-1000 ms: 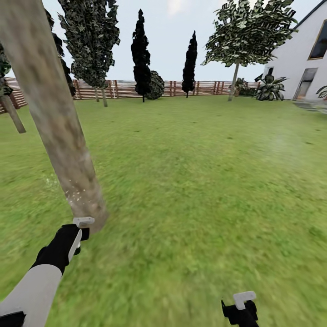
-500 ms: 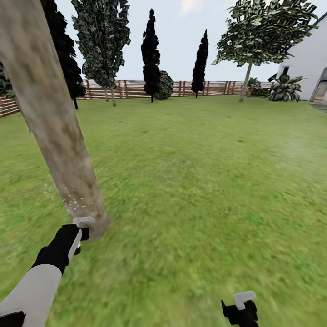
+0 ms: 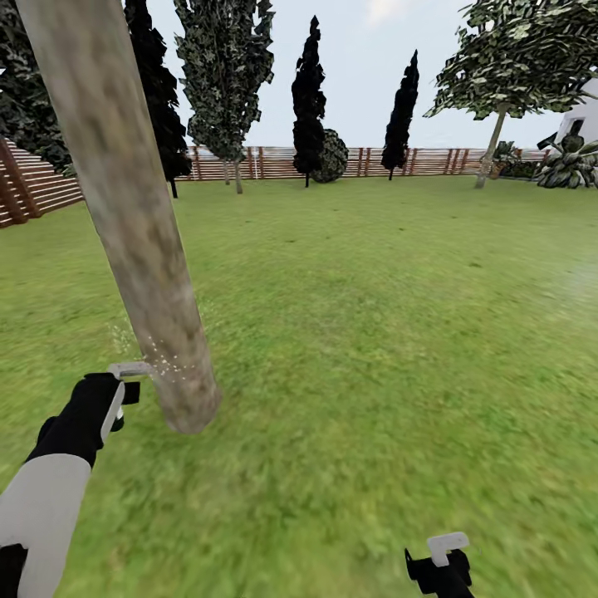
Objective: In the garden, pick up the pesticide atomizer on the floor and spray pesticide onto both trees until each tree trunk is fully covered.
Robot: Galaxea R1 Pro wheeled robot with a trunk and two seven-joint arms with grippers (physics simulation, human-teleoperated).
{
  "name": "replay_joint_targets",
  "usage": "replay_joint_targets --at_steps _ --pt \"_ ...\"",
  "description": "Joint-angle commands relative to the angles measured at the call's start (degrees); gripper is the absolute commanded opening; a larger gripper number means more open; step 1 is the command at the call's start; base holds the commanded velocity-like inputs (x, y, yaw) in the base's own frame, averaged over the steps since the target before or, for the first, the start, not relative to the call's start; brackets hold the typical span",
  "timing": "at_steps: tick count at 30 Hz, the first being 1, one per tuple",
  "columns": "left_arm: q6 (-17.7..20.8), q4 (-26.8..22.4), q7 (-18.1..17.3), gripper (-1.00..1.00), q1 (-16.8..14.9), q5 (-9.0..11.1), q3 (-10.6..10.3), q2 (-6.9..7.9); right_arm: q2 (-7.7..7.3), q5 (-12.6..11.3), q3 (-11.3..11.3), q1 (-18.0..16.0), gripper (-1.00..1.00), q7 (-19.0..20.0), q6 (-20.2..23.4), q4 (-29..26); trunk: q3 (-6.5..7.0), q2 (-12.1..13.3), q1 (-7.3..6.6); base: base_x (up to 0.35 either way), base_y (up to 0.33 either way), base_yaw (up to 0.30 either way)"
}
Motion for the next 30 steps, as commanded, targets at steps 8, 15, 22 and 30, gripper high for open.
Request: replay_joint_targets --at_steps 8,15,22,30 --pt "0.4 -0.1 -0.3 -1.0 0.0 -0.5 0.0 -0.76 -0.07 0.6 0.2 0.0 1.0 -0.5 -0.1 0.1 -0.05 0.0 -0.01 0.037 -0.021 0.002" --pt "0.4 -0.1 -0.3 -1.0 0.0 -0.5 0.0 -0.86 -0.07 0.6 0.2 0.0 1.0 -0.5 -0.1 0.1 -0.05 0.0 -0.01 0.146 -0.219 0.0" --pt "0.4 -0.1 -0.3 -1.0 -0.1 -0.5 0.0 -0.79 -0.07 0.6 0.2 0.0 1.0 -0.5 -0.1 0.1 -0.05 0.0 -0.01 0.007 -0.272 0.0" --pt "0.4 -0.1 -0.2 -1.0 -0.1 -0.5 0.0 -0.76 -0.07 0.6 0.2 0.0 1.0 -0.5 -0.1 0.1 -0.05 0.0 -0.01 0.0 -0.274 0.0"
